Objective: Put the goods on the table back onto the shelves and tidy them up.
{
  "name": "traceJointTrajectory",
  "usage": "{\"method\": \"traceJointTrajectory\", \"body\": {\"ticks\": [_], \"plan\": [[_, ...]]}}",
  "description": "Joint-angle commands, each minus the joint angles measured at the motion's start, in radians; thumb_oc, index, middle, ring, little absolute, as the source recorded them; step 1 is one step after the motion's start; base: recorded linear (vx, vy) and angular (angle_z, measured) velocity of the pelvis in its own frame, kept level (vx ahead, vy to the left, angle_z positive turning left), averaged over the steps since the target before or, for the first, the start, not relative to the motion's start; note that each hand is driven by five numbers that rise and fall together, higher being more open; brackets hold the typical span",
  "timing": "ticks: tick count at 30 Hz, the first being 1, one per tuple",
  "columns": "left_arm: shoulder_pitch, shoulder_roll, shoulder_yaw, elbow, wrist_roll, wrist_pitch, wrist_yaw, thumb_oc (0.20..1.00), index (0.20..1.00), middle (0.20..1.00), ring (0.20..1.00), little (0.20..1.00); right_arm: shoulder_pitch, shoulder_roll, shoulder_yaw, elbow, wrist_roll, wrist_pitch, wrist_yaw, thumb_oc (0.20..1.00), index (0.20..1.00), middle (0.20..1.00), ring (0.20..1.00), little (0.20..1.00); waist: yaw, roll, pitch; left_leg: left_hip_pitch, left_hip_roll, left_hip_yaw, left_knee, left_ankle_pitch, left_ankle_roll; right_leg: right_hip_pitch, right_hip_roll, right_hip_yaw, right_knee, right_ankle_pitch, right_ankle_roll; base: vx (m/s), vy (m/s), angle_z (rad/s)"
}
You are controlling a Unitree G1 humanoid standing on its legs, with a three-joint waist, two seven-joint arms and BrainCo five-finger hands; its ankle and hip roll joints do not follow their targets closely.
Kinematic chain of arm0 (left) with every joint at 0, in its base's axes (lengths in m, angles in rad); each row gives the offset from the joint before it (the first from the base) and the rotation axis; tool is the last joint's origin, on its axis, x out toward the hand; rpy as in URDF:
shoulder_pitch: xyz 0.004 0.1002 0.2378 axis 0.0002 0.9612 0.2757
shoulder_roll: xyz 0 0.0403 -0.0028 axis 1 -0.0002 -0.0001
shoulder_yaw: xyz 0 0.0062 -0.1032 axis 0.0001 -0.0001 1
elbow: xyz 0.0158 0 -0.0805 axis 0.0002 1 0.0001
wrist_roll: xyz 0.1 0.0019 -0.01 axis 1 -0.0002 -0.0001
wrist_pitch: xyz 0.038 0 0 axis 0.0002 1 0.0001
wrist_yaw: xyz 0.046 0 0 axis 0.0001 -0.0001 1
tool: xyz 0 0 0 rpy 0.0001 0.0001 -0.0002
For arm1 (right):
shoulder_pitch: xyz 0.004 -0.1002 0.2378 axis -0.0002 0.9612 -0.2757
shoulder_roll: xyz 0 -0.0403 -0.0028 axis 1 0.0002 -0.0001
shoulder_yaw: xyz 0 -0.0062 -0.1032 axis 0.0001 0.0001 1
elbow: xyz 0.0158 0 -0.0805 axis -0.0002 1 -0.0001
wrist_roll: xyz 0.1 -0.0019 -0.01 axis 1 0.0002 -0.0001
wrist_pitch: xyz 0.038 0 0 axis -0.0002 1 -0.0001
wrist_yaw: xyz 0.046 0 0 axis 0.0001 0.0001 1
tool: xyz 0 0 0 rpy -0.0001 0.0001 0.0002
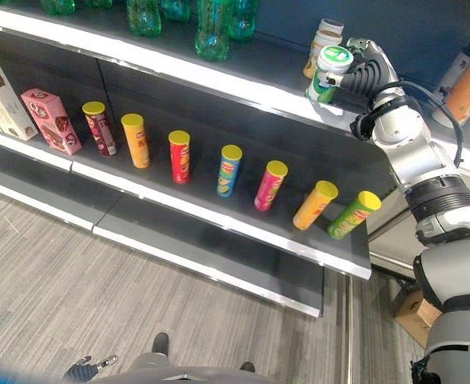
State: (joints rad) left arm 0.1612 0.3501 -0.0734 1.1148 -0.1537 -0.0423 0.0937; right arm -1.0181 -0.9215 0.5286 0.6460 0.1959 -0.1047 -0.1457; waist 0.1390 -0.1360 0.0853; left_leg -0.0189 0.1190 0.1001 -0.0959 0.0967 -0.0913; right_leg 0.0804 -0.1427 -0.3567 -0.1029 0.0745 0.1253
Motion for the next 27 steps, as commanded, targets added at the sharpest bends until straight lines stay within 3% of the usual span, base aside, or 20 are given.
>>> {"method": "traceJointTrajectory", "body": {"ticks": [1,7,8,9,21,27], "plan": [[-0.038,0.023,-0.043,0.043,-0.007,-0.015,0.011,1.000,1.000,1.000,1.000,1.000,-0.118,-0.021,0.048,0.043,-0.015,-0.014,-0.013,0.200,0.200,0.200,0.200,0.200,0.017,0.003,0.018,0.029,0.046,0.063,0.012,-0.066,-0.052,0.037,-0.048,-0.042,0.032,-0.074,0.052,0.00,0.000,0.00],[-0.039,0.023,-0.044,0.047,-0.011,-0.015,0.014,1.000,1.000,1.000,1.000,1.000,-0.126,-0.003,0.057,0.053,-0.024,-0.010,-0.018,0.200,0.200,0.200,0.200,0.200,0.018,0.001,0.017,0.032,0.049,0.062,0.010,-0.066,-0.054,0.039,-0.045,-0.042,0.033,-0.077,0.051,0.00,0.000,0.00],[-0.040,0.023,-0.043,0.047,-0.013,-0.015,0.015,1.000,1.000,1.000,1.000,1.000,-0.123,0.000,0.057,0.054,-0.028,-0.008,-0.021,0.564,0.564,0.564,0.564,0.564,0.020,0.000,0.017,0.033,0.050,0.062,0.010,-0.067,-0.054,0.040,-0.044,-0.045,0.033,-0.077,0.050,0.00,0.000,0.00],[-0.041,0.023,-0.043,0.046,-0.013,-0.015,0.016,1.000,1.000,1.000,1.000,1.000,-0.124,0.004,0.054,0.057,-0.029,-0.008,-0.023,1.000,1.000,1.000,1.000,1.000,0.020,0.000,0.018,0.034,0.050,0.062,0.010,-0.067,-0.053,0.040,-0.043,-0.045,0.033,-0.077,0.050,0.00,0.000,0.00],[-0.040,0.021,-0.042,0.054,-0.014,-0.011,0.018,1.000,1.000,1.000,1.000,1.000,-0.127,0.005,0.021,0.076,-0.041,-0.004,-0.060,1.000,1.000,1.000,1.000,1.000,0.018,0.000,0.014,0.041,0.050,0.066,0.009,-0.073,-0.050,0.039,-0.043,-0.041,0.032,-0.074,0.051,0.00,0.000,0.00],[-0.044,0.019,-0.037,0.065,-0.002,-0.007,0.027,1.000,1.000,1.000,1.000,1.000,-0.133,-0.039,-0.015,0.025,-0.076,-0.010,-0.126,1.000,1.000,1.000,1.000,1.000,0.006,0.000,0.011,0.048,0.051,0.073,0.009,-0.079,-0.048,0.040,-0.044,-0.036,0.030,-0.072,0.054,0.00,0.000,0.00]]}}
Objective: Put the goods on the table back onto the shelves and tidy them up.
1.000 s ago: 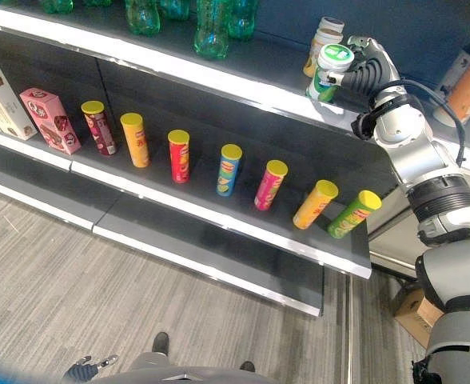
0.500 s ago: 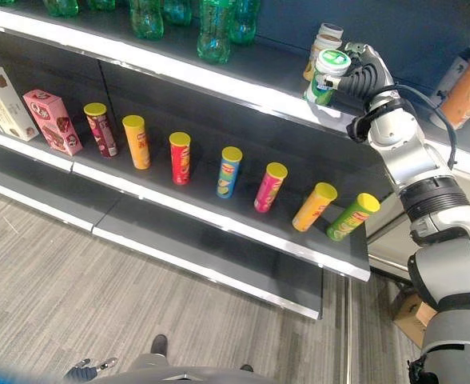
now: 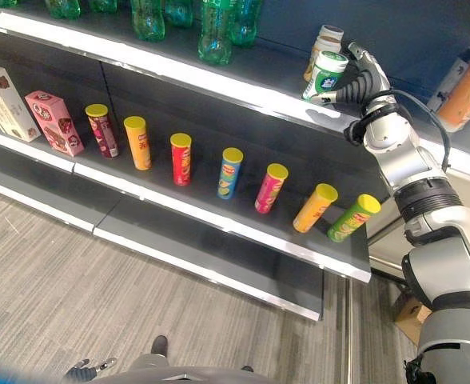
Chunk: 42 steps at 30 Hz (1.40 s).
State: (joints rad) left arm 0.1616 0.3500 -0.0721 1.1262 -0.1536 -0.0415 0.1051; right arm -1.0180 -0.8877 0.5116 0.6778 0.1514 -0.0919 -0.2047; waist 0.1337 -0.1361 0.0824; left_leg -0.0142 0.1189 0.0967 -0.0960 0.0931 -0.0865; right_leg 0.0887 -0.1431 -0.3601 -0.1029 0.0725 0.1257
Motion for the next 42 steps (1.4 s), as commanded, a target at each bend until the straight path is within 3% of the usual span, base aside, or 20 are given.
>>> {"method": "traceJointTrajectory", "body": {"ticks": [1,3,4,7,9,11,13,15,17,18,19,22,23,24,25,26,28,31,34,42], "plan": [[-0.045,0.017,-0.036,0.058,0.004,-0.004,0.017,1.000,1.000,1.000,1.000,1.000,-0.125,-0.091,-0.019,-0.047,-0.040,-0.026,-0.084,1.000,1.000,1.000,1.000,1.000,0.005,0.001,0.013,0.046,0.051,0.079,0.009,-0.078,-0.052,0.030,-0.044,-0.031,0.030,-0.068,0.054,0.00,0.000,0.00],[-0.046,0.006,-0.021,0.068,0.020,-0.001,0.027,1.000,1.000,1.000,1.000,1.000,-0.066,-0.124,-0.093,-0.192,-0.064,-0.044,-0.120,1.000,1.000,1.000,1.000,1.000,-0.014,0.006,0.013,0.052,0.051,0.090,0.009,-0.084,-0.049,0.026,-0.047,-0.026,0.031,-0.064,0.058,0.01,0.051,-0.06],[-0.046,-0.002,-0.007,0.073,0.031,0.004,0.034,1.000,1.000,1.000,1.000,1.000,0.035,-0.153,-0.189,-0.334,-0.083,-0.058,-0.135,1.000,1.000,1.000,1.000,1.000,-0.031,0.007,0.010,0.060,0.052,0.103,0.009,-0.091,-0.047,0.023,-0.051,-0.020,0.032,-0.061,0.062,0.01,0.070,-0.14],[-0.043,-0.017,0.032,0.077,0.052,0.010,0.043,1.000,1.000,1.000,1.000,1.000,0.255,-0.168,-0.369,-0.623,-0.082,-0.111,-0.110,1.000,1.000,1.000,1.000,1.000,-0.070,0.011,0.010,0.075,0.052,0.131,0.009,-0.103,-0.041,0.012,-0.056,-0.001,0.037,-0.056,0.069,0.01,0.073,-0.22],[-0.037,-0.015,0.044,0.081,0.083,0.011,0.032,1.000,1.000,1.000,1.000,1.000,0.510,-0.130,-0.552,-0.852,0.043,-0.185,-0.004,1.000,1.000,1.000,1.000,1.000,-0.097,-0.001,0.006,0.086,0.054,0.159,0.010,-0.112,-0.037,-0.002,-0.060,0.018,0.041,-0.049,0.075,0.01,0.069,-0.48],[-0.036,-0.010,0.052,0.078,0.100,0.008,0.023,1.000,1.000,1.000,1.000,1.000,0.612,-0.111,-0.614,-0.927,0.163,-0.216,0.077,1.000,1.000,1.000,1.000,1.000,-0.124,-0.003,0.008,0.091,0.055,0.175,0.009,-0.115,-0.036,-0.011,-0.062,0.028,0.044,-0.042,0.079,0.00,0.052,-0.38],[-0.037,-0.005,0.050,0.076,0.104,0.007,0.016,1.000,1.000,1.000,1.000,1.000,0.670,-0.093,-0.649,-0.959,0.212,-0.227,0.112,1.000,1.000,1.000,1.000,1.000,-0.127,-0.007,0.006,0.091,0.054,0.181,0.010,-0.116,-0.035,-0.014,-0.063,0.032,0.045,-0.039,0.081,0.00,0.029,-0.28],[-0.039,0.003,0.053,0.060,0.112,0.002,0.007,1.000,1.000,1.000,1.000,1.000,0.766,-0.036,-0.673,-1.005,0.356,-0.232,0.219,1.000,1.000,1.000,1.000,1.000,-0.146,-0.007,0.008,0.095,0.054,0.194,0.009,-0.120,-0.033,-0.025,-0.066,0.045,0.049,-0.034,0.084,-0.01,0.054,-0.28],[-0.041,0.016,0.063,0.029,0.130,-0.005,-0.026,1.000,1.000,1.000,1.000,1.000,0.929,-0.002,-0.636,-1.040,0.500,-0.173,0.385,1.000,1.000,1.000,1.000,1.000,-0.168,-0.006,0.015,0.103,0.051,0.214,0.009,-0.125,-0.033,-0.036,-0.068,0.062,0.056,-0.030,0.088,-0.02,0.056,-0.14],[-0.041,0.017,0.063,0.029,0.130,-0.005,-0.026,1.000,1.000,1.000,1.000,1.000,0.930,-0.002,-0.638,-1.040,0.500,-0.173,0.386,1.000,1.000,1.000,1.000,1.000,-0.168,-0.007,0.012,0.100,0.050,0.214,0.009,-0.123,-0.032,-0.040,-0.069,0.062,0.055,-0.028,0.087,-0.01,0.042,-0.10],[-0.040,0.023,0.064,0.009,0.149,-0.010,-0.051,1.000,1.000,1.000,1.000,1.000,1.045,0.014,-0.573,-1.040,0.567,-0.099,0.503,1.000,1.000,1.000,1.000,1.000,-0.179,-0.004,0.018,0.105,0.049,0.224,0.009,-0.125,-0.033,-0.042,-0.073,0.068,0.058,-0.025,0.089,-0.01,0.041,-0.19],[-0.051,0.030,0.056,-0.017,0.173,-0.017,-0.085,1.000,1.000,1.000,1.000,1.000,1.205,0.016,-0.446,-0.948,0.522,0.002,0.625,1.000,1.000,1.000,1.000,1.000,-0.194,0.000,0.023,0.107,0.046,0.232,0.009,-0.125,-0.036,-0.047,-0.080,0.072,0.062,-0.025,0.091,-0.01,0.034,-0.16],[-0.051,0.030,0.056,-0.017,0.173,-0.017,-0.085,1.000,1.000,1.000,1.000,1.000,1.204,0.016,-0.446,-0.947,0.521,0.002,0.625,1.000,1.000,1.000,1.000,1.000,-0.195,-0.001,0.020,0.103,0.045,0.232,0.009,-0.124,-0.036,-0.050,-0.080,0.072,0.062,-0.024,0.091,-0.03,0.040,-0.02],[-0.067,0.023,0.031,-0.028,0.176,-0.019,-0.101,1.000,1.000,1.000,1.000,1.000,1.230,0.074,-0.343,-0.742,0.403,0.032,0.629,1.000,1.000,1.000,1.000,1.000,-0.205,0.006,0.027,0.110,0.044,0.235,0.009,-0.124,-0.037,-0.048,-0.082,0.077,0.064,-0.026,0.090,-0.02,0.031,-0.07],[-0.068,0.023,0.032,-0.028,0.176,-0.019,-0.101,1.000,1.000,1.000,1.000,1.000,1.228,0.074,-0.342,-0.740,0.403,0.031,0.629,1.000,1.000,1.000,1.000,1.000,-0.206,0.005,0.025,0.106,0.043,0.235,0.009,-0.123,-0.036,-0.051,-0.082,0.077,0.064,-0.025,0.089,-0.02,0.047,-0.17],[-0.082,0.022,-0.003,-0.035,0.186,-0.018,-0.122,1.000,1.000,1.000,1.000,1.000,1.207,0.144,-0.250,-0.495,0.207,0.045,0.607,1.000,1.000,1.000,1.000,1.000,-0.205,0.014,0.030,0.113,0.043,0.234,0.009,-0.125,-0.037,-0.041,-0.083,0.074,0.061,-0.031,0.088,-0.01,0.014,-0.24],[-0.101,0.019,-0.034,-0.030,0.181,-0.016,-0.123,1.000,1.000,1.000,1.000,1.000,1.164,0.239,-0.196,-0.274,0.070,0.039,0.533,1.000,1.000,1.000,1.000,1.000,-0.201,0.019,0.030,0.112,0.042,0.230,0.009,-0.124,-0.036,-0.035,-0.084,0.070,0.058,-0.032,0.086,-0.01,-0.001,-0.17],[-0.131,0.009,-0.060,-0.007,0.163,-0.015,-0.094,1.000,1.000,1.000,1.000,1.000,1.070,0.428,-0.223,0.087,-0.070,0.041,0.331,1.000,1.000,1.000,1.000,1.000,-0.198,0.024,0.028,0.114,0.038,0.223,0.009,-0.124,-0.029,-0.030,-0.087,0.068,0.052,-0.028,0.084,0.00,-0.009,0.03],[-0.146,-0.003,-0.056,0.006,0.134,-0.009,-0.045,1.000,1.000,1.000,1.000,1.000,1.007,0.558,-0.293,0.287,-0.125,0.069,0.172,1.000,1.000,1.000,1.000,1.000,-0.191,0.037,0.032,0.125,0.036,0.215,0.009,-0.131,-0.022,-0.021,-0.084,0.073,0.048,-0.031,0.080,0.00,-0.005,-0.01],[-0.134,-0.017,-0.059,0.025,0.123,-0.006,-0.031,1.000,1.000,1.000,1.000,1.000,0.999,0.633,-0.340,0.482,-0.107,0.095,0.114,1.000,1.000,1.000,1.000,1.000,-0.180,0.062,0.021,0.144,0.036,0.207,0.009,-0.133,-0.024,0.013,-0.075,0.062,0.032,-0.042,0.068,0.02,-0.018,0.08]]}}
